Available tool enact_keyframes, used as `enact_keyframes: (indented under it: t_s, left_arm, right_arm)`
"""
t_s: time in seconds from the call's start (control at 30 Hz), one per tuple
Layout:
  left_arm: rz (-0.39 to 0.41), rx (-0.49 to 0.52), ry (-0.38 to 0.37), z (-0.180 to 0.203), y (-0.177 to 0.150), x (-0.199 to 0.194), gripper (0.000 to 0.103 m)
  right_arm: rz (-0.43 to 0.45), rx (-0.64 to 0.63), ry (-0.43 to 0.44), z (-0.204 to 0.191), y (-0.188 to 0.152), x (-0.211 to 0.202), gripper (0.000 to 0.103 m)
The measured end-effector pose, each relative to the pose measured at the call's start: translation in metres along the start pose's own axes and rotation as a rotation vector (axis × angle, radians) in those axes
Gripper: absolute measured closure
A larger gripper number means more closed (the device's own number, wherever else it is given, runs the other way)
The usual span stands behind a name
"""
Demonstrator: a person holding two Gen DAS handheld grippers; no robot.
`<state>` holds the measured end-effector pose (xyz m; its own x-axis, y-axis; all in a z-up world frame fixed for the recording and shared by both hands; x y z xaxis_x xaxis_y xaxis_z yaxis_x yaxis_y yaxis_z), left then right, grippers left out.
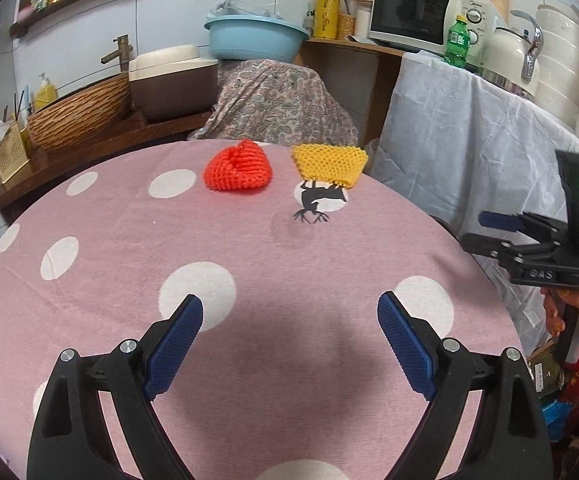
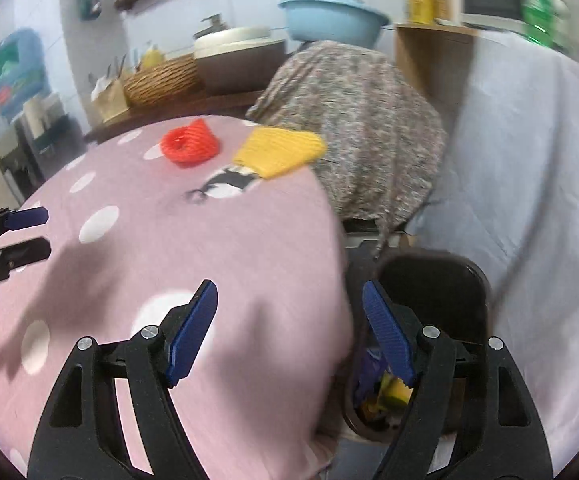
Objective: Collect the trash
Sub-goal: 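Move both open tools back toward the mesh nets on the table, then grasp the yellow mesh net with the right tool while the left tool grasps the red mesh net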
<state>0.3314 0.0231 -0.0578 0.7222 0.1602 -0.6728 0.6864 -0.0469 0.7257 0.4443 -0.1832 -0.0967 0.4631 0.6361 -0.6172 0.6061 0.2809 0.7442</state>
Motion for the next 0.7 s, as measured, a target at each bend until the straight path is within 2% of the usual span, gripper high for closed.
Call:
enact_keyframes:
  t_s: [0.27, 0.4, 0.47, 0.6, 0.63, 0.7]
  left_arm:
    - [0.008, 0.010, 0.006, -0.011, 0.006, 0.008, 0.015]
    - [0.006, 0.016, 0.005, -0.013, 0.010, 0.015, 0.015]
    - [0.007, 0.025, 0.009, -0.012, 0.012, 0.019, 0.015]
    - [0.008, 0.032, 0.008, -0.013, 0.016, 0.026, 0.015]
    - [0.008, 0.036, 0.009, -0.013, 0.017, 0.027, 0.015]
    - [0.007, 0.045, 0.012, -0.012, 0.018, 0.030, 0.015]
  right_arm:
    - [-0.069, 0.007, -0.029, -0.005, 0.061, 0.074, 0.028]
    - [-0.061, 0.118, -0.040, 0.014, 0.089, 0.103, 0.028]
    - [-0.070, 0.178, -0.084, 0.027, 0.100, 0.119, 0.028]
    - [-0.058, 0.292, -0.101, 0.048, 0.109, 0.140, 0.028]
    - [-0.058, 0.306, -0.108, 0.051, 0.109, 0.143, 0.029]
    - [-0.066, 0.310, -0.128, 0.054, 0.110, 0.150, 0.037]
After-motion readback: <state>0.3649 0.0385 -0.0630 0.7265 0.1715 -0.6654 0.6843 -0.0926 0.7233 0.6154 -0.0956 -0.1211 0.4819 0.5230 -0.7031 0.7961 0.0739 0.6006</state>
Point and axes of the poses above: each gripper's, at about its wrist camera, not at the fingertips, and x roughly the way its jaws point, z to its right, y to its top, the point moved 6 cm from there along x, roughly the way its jaws point, and after that the axes turned 15 degrees about y, right-handed, at the moved point
